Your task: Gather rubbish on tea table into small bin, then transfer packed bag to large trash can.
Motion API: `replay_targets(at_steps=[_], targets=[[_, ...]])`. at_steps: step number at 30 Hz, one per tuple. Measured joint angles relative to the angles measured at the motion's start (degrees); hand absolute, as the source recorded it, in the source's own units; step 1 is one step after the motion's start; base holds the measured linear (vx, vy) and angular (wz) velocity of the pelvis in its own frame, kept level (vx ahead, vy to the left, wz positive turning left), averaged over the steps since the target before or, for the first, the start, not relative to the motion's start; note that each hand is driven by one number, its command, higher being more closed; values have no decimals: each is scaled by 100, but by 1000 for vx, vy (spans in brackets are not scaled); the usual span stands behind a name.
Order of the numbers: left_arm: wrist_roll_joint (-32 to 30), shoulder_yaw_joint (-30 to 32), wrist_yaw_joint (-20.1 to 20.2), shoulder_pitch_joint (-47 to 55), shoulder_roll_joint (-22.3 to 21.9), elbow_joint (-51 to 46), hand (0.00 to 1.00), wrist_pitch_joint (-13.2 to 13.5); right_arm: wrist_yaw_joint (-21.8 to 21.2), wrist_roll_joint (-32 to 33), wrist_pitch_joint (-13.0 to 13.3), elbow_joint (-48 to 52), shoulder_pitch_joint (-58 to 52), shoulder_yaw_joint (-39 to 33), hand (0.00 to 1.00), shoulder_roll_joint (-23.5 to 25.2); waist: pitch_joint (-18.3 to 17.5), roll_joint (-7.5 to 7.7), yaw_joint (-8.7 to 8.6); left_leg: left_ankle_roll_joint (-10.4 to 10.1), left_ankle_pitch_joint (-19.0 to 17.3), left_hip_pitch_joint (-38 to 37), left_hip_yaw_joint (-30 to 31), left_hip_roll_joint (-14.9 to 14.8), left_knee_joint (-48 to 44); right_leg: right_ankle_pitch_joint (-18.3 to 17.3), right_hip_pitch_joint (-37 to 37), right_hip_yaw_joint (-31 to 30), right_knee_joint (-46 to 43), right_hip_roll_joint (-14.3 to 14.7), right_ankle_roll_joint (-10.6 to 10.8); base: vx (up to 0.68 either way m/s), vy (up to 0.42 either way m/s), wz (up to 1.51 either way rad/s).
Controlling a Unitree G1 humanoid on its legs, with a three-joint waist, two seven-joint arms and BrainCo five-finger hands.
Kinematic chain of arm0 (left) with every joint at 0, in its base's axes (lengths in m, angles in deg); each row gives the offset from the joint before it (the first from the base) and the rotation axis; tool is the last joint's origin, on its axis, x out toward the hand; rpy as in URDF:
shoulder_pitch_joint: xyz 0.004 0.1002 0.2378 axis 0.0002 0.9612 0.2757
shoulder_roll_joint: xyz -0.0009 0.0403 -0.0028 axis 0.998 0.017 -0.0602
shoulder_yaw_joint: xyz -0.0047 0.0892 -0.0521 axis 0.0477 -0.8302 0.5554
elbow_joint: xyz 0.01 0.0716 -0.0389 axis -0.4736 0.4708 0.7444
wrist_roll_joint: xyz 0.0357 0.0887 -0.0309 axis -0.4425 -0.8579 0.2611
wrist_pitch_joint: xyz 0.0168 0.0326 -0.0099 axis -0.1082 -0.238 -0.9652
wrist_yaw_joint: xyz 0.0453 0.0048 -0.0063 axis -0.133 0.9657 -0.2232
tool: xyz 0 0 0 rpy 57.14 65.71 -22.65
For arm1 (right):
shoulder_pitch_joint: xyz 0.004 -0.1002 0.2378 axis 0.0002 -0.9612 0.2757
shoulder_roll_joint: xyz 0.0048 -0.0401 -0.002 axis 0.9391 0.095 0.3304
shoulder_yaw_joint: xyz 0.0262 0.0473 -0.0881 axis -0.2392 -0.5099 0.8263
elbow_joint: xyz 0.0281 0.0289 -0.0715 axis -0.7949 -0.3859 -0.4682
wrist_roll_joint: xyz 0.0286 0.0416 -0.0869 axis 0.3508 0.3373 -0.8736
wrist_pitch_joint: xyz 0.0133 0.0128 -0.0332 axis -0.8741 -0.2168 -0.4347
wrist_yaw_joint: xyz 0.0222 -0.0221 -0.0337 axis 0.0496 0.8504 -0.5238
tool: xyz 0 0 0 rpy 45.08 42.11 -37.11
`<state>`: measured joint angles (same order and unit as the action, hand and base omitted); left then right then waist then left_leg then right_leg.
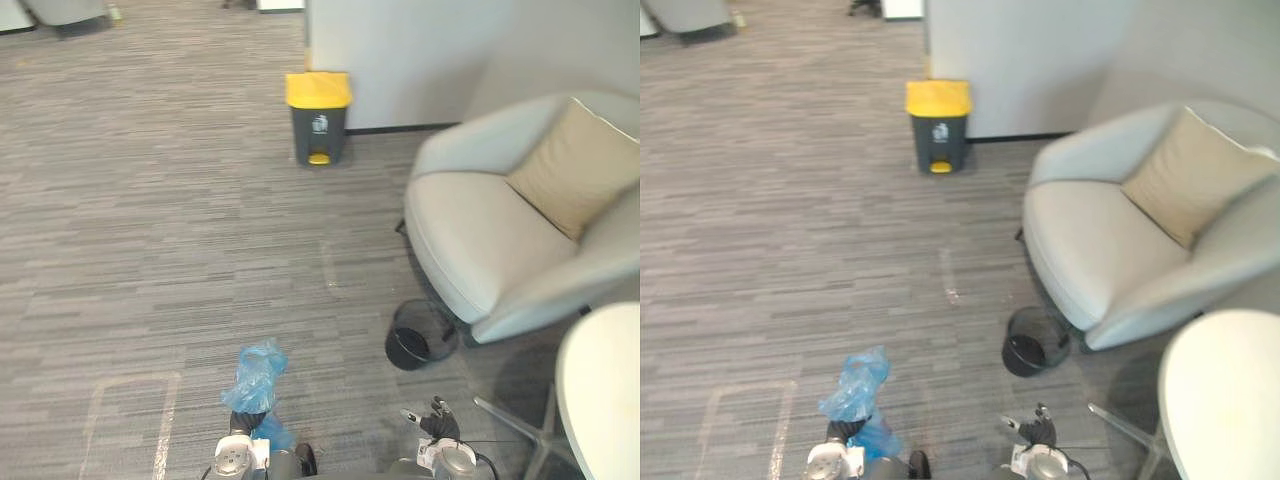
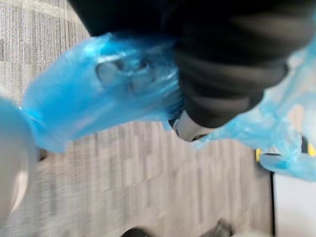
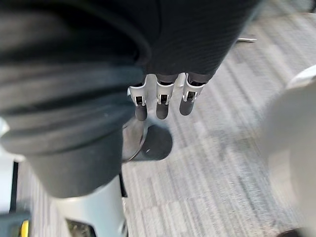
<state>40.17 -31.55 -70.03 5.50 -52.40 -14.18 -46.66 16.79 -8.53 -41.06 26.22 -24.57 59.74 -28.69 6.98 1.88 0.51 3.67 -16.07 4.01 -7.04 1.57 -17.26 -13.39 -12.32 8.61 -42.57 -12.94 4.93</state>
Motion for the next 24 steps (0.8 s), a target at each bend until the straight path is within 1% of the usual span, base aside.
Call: replay_targets(at_steps=[1, 2, 3, 4, 5, 6, 7, 8, 9, 10, 11, 12, 13, 14, 15, 16, 17, 18, 19, 20, 21, 22, 23, 24], targets=[[2, -1, 1, 2, 53, 2, 100, -1, 1, 2, 2, 67, -1, 5, 0, 37, 6, 70, 5, 7, -99, -154, 77, 0, 7, -150, -228, 57, 16, 150, 3, 300, -16, 55], [7, -7, 1, 0, 52, 6, 100, -1, 2, 3, 13, 90, -1, 4, 0, 44, 17, 84, 3, -34, -170, -284, 144, 3, 15, -173, -423, 111, 193, 290, 6, 333, -25, 46], [11, -18, 3, -10, 38, 7, 100, -1, 3, 3, 20, 97, 8, 4, 0, 44, 18, 80, 2, -60, -201, -356, 196, 4, 27, -168, -576, 150, 414, 390, 5, 340, -30, 43], [34, -15, 4, -26, 11, 16, 100, 0, 0, 10, 32, 105, -14, -8, 0, 54, 12, 61, -13, -118, -278, -469, 317, 21, 108, -97, -691, 125, 902, 553, -41, 357, -39, 44], [49, -14, 4, -41, 4, 22, 100, 1, 3, 13, 45, 105, -10, -17, 0, 49, 13, 60, -32, -145, -312, -528, 385, 35, 143, -40, -722, 83, 1127, 621, -79, 409, -77, 69], [53, -12, 5, -71, -10, 39, 100, 1, 2, 15, 43, 96, -25, -62, 0, 45, 1, 74, -74, -217, -408, -686, 547, 65, 267, 133, -768, 47, 1441, 709, -264, 512, -132, 76], [53, 6, 5, -58, -25, 39, 100, 0, 2, 14, 42, 97, -59, -93, 0, 48, -25, 85, -77, -320, -489, -883, 607, 55, 332, 380, -706, 164, 1672, 800, -472, 555, -148, 81], [56, 28, 5, -68, -52, 63, 100, -4, -1, 16, 42, 102, -68, -96, 0, 48, -55, 81, -80, -374, -520, -946, 609, 5, 213, 474, -614, 156, 1667, 821, -550, 615, -143, 59], [90, 60, 5, -90, -169, 55, 100, -5, 11, 16, 30, 145, -35, -87, 0, 25, -37, -89, -74, -471, -483, -729, 453, -215, -494, 381, -391, 346, 1768, 940, -622, 617, -122, 34], [108, 122, 6, -95, -265, 18, 100, -7, 7, 15, 35, 258, -16, -39, 0, -25, -32, -172, -49, -745, -336, -335, 194, -364, -1497, 307, -142, 365, 1945, 1035, -661, 619, -124, 12], [109, 159, 8, -90, -309, -5, 100, -7, 4, 16, 33, 334, -19, 4, 0, -25, -30, -233, -34, -930, -164, -123, 54, -487, -2087, 295, 20, 348, 2084, 1104, -688, 625, -109, -25], [109, 207, 12, -72, -423, -73, 100, -5, 3, 18, 32, 405, 11, 101, 0, 41, 0, -280, 23, -908, -70, 284, -261, -849, -3199, 258, 468, 212, 2395, 1232, -751, 736, -75, -43], [108, 208, 19, -57, -465, -101, 100, -5, 4, 18, 32, 418, 40, 112, 0, 64, 14, -256, 45, -788, -150, 437, -494, -1028, -3555, 243, 853, 130, 2615, 1247, -775, 608, -43, -41], [108, 190, 34, -56, -476, -122, 100, -5, 8, 25, 31, 441, 70, 112, 0, 107, 31, -226, 52, -770, -182, 521, -565, -1064, -3601, 242, 1037, 84, 2721, 1221, -777, 655, -8, -24], [107, 135, 47, -98, -480, -222, 100, 1, 20, 42, 32, 533, 92, 110, 0, 120, 89, -100, 54, -692, -285, 763, -733, -1117, -3507, 241, 1422, -6, 2989, 1116, -778, 400, 20, -17], [105, 132, 54, -160, -486, -238, 100, 8, 24, 49, 36, 565, 115, 98, 0, 148, 87, -79, 79, -668, -335, 994, -822, -1118, -3232, 241, 1572, -11, 3068, 1023, -778, 575, 56, -24], [103, 127, 64, -240, -496, -240, 100, 14, 36, 63, 41, 572, 170, 30, 0, 98, 112, -32, 102, -652, -336, 1287, -865, -1088, -2654, 239, 1659, -13, 3086, 914, -775, 423, 116, -21], [103, 109, 64, -282, -492, -229, 100, 13, 44, 84, 43, 562, 198, -25, 0, 80, 118, -45, 113, -602, -282, 1421, -847, -1054, -2259, 229, 1701, -16, 3084, 861, -758, 414, 150, -20], [104, 91, 70, -342, -472, -187, 100, 14, 76, 128, 47, 539, 232, -128, 0, 65, 128, -96, 141, -582, 299, 1553, -667, -876, -1020, 128, 1840, -43, 3055, 738, -582, 497, 278, -31], [107, -15, 60, -292, -504, -122, 100, 36, 76, 174, 60, 465, 177, -132, 0, -81, 72, -297, 178, -612, 1895, 1558, -242, -874, 113, -59, 1944, -176, 3011, 860, -265, 406, 264, -31], [107, -28, 56, -303, -472, -75, 100, 41, 76, 188, 56, 313, 201, -132, 0, -58, 94, -208, 195, -536, 1683, 1551, -279, -814, -63, -162, 1992, -244, 3001, 761, -141, 476, 279, -12], [108, -19, 48, -405, -353, 96, 100, 27, 63, 210, -4, 70, 299, -101, 0, 7, 66, -32, 175, -454, 1489, 1570, -303, -611, -224, -141, 1989, -381, 2957, 548, -103, 367, 211, 13], [109, -25, 27, -441, -297, 92, 100, 32, 69, 208, -11, 18, 355, -126, 0, 66, 68, 4, 174, -382, 1342, 1577, -376, -539, -315, -22, 1941, -512, 2805, 463, -116, 375, 201, 13], [109, -29, 27, -442, -279, 88, 100, 35, 63, 207, -12, -6, 384, -125, 0, 85, 68, 4, 198, -354, 1237, 1539, -425, -518, -368, 54, 1912, -607, 2667, 422, -39, 350, 229, -16]])
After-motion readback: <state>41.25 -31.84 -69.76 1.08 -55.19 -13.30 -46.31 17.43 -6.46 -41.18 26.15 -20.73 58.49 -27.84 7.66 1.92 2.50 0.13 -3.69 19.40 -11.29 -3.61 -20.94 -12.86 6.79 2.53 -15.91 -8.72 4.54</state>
